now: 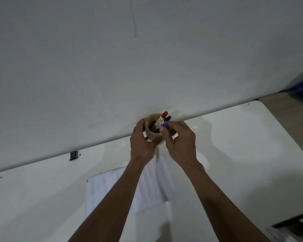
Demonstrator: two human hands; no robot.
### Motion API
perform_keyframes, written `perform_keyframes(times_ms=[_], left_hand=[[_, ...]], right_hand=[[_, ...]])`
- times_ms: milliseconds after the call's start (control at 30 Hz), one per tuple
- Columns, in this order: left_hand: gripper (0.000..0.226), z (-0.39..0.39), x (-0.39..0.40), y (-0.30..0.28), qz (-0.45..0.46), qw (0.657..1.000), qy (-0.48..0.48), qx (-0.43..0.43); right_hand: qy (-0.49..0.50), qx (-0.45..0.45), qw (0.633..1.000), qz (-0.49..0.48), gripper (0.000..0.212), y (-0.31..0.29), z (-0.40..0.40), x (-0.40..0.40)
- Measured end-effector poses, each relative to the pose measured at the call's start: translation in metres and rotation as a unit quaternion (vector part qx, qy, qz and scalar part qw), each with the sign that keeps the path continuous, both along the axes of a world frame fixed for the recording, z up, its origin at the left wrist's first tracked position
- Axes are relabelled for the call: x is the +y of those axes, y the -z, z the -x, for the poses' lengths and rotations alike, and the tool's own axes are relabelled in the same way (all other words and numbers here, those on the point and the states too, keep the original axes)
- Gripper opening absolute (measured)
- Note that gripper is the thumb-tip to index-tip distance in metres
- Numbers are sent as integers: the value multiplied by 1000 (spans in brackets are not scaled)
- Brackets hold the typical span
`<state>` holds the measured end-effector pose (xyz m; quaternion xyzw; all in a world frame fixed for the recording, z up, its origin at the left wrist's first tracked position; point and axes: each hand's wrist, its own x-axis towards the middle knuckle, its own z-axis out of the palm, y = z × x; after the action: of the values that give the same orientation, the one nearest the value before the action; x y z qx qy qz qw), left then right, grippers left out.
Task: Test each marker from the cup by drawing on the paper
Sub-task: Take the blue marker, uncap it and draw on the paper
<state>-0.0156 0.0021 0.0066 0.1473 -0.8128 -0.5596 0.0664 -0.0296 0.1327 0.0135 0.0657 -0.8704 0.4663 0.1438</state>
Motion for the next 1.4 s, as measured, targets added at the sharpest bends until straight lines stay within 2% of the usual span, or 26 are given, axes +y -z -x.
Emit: perform_keyframes(times_ms=[167,300,400,567,633,733,867,967,1067,1267,1333,1400], left_hand=[[69,1,1,2,-4,1000,-3,-2],[66,0,2,1,-42,999,-6,-7],[71,1,1,5,-34,999,-2,-8],[88,-13,-9,0,-7,998,-13,-60],[74,-28,-19,-7,26,998,-21,-48],[52,-61,-41,-22,40,999,-26,-16],[45,-116,-80,-37,81,995,54,14],[35,-156,-110,-36,144,983,111,-1],[22,-190,-132,-30,166,979,111,-23],[7,-242,-159,-17,152,982,105,-48],[6,-256,-168,-12,144,983,95,-57],[5,-268,-175,-9,137,985,86,-61]], right_hand=[[66,-4,990,121,11,-26,1,5],[103,-6,963,251,9,-52,5,15],[104,-5,941,322,9,-69,5,21],[92,-65,930,351,6,-79,-12,19],[73,-117,933,333,15,-69,-24,14],[5,-204,954,221,13,-50,-48,2],[-114,-294,945,87,24,-35,-95,-26],[-161,-312,934,60,17,-31,-126,-53],[-198,-313,929,26,15,-30,-149,-74],[-266,-333,901,-82,23,-33,-185,-88],[-258,-329,901,-116,26,-34,-190,-84],[-238,-316,913,-98,26,-35,-194,-81]])
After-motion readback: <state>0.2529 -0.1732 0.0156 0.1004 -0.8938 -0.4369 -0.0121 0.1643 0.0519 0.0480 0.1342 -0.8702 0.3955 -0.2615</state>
